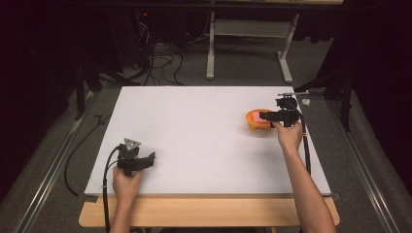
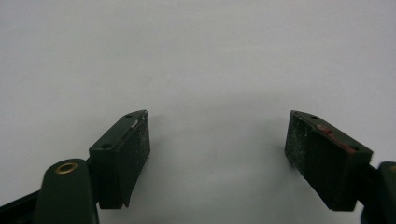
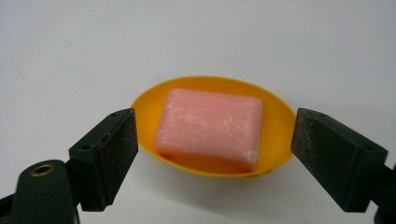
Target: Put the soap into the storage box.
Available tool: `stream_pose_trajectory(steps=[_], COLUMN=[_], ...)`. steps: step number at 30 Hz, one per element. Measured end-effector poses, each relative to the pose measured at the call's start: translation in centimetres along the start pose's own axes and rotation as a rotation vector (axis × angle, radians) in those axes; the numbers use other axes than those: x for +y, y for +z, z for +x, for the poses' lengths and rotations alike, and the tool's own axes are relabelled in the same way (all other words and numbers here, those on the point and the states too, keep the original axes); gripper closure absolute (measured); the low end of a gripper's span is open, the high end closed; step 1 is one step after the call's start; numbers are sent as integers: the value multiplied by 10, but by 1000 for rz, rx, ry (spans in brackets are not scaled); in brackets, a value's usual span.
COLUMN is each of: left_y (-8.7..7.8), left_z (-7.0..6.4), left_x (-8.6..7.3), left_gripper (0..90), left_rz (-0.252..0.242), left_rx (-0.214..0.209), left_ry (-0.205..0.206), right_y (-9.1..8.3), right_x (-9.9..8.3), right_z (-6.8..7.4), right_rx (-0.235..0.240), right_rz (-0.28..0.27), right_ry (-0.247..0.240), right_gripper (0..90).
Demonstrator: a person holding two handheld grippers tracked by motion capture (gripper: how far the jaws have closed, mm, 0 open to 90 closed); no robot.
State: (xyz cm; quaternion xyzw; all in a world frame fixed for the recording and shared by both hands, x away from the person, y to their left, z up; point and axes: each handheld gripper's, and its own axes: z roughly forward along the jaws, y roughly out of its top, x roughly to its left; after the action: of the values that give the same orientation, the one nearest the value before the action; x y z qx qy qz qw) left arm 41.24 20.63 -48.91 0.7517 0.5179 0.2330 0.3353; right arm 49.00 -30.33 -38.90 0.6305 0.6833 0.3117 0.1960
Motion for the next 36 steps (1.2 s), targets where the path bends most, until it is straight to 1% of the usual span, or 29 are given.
stream_pose_trajectory(steps=[3,8,13,15,17,21,22,28,36], left_y=[0,0,0,0,0,0,0,0,0], left_z=[0,0,0,0,0,0,0,0,-1], left_x=[0,0,0,0,0,0,0,0,0], left_gripper=[224,224,224,224,224,224,224,224,224], left_rz=[1,0,1,1,-1,-2,-1,-1,-2], left_rx=[-2,0,0,0,2,3,2,2,3], left_ry=[-1,0,1,1,2,2,2,2,2], right_y=[-4,-13,-17,-21,-25,-31,-33,-40,-49], right_x=[-3,-7,-15,-18,-22,-27,-29,-37,-48], right_z=[-1,0,-4,-5,-6,-8,-8,-7,-4], right_rx=[-3,-8,-4,2,6,6,7,12,35], right_rz=[6,-16,-15,-32,-39,-46,-58,-91,-122], right_ry=[-3,-25,-27,-28,-23,-31,-35,-52,-69], right_gripper=[161,172,170,176,177,178,181,185,190])
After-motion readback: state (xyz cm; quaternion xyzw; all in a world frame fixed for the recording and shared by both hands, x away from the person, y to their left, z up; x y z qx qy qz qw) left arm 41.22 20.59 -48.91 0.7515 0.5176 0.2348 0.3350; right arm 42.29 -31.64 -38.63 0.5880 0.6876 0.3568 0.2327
